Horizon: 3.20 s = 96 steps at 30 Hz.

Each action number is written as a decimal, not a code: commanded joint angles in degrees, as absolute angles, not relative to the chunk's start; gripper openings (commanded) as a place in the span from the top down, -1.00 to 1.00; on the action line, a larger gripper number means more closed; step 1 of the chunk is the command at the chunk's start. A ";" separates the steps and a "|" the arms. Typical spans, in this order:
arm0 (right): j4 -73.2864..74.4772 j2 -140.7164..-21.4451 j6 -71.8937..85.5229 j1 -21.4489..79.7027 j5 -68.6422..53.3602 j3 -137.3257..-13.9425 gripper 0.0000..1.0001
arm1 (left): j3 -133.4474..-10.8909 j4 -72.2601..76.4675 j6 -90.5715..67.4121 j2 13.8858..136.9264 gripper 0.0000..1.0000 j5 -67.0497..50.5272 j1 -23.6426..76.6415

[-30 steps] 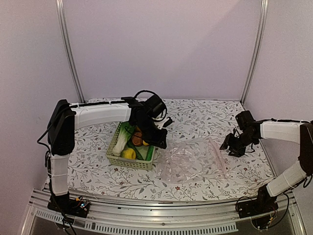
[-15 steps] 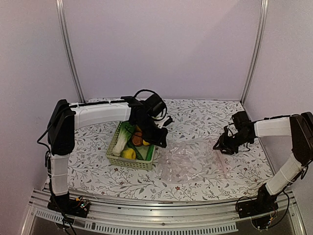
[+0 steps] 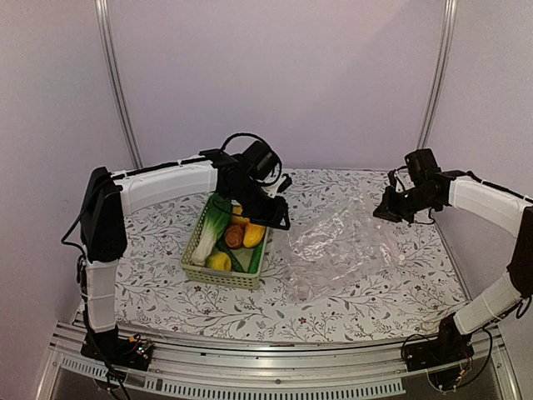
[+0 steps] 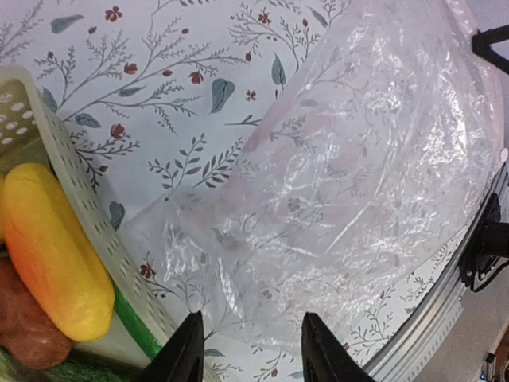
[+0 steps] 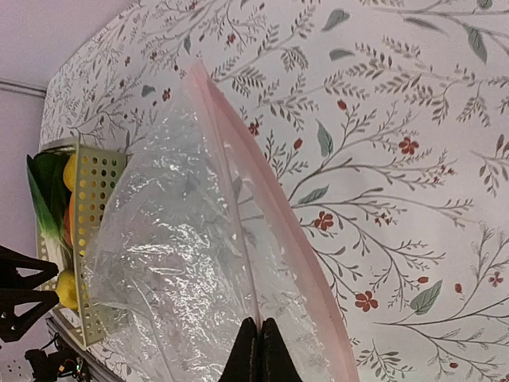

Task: Place the food in the zip-top bag and seal the zipper
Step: Pick up the zipper food storage bag from the center of the board, then set the zipper food storage bag at the center of the board, then pick up the zipper food storage bag from the center of the board.

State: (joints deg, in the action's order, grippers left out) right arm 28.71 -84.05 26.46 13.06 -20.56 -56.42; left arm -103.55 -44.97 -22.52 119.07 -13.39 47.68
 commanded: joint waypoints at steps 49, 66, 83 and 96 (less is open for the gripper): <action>48.03 -98.83 15.93 46.52 16.48 -79.95 0.36 | -82.75 -21.62 -35.10 99.77 -0.10 -10.18 39.28; 46.31 -112.27 15.98 50.78 28.58 -79.54 0.09 | -76.89 -25.66 -28.44 86.85 -0.25 5.57 38.70; 45.03 -111.42 15.86 50.08 39.83 -79.01 1.00 | -72.25 -24.62 -31.39 83.76 -0.22 4.87 38.56; 54.61 -101.05 17.14 45.79 22.20 -93.88 1.00 | -76.84 -16.60 -36.99 92.24 -0.37 3.97 44.59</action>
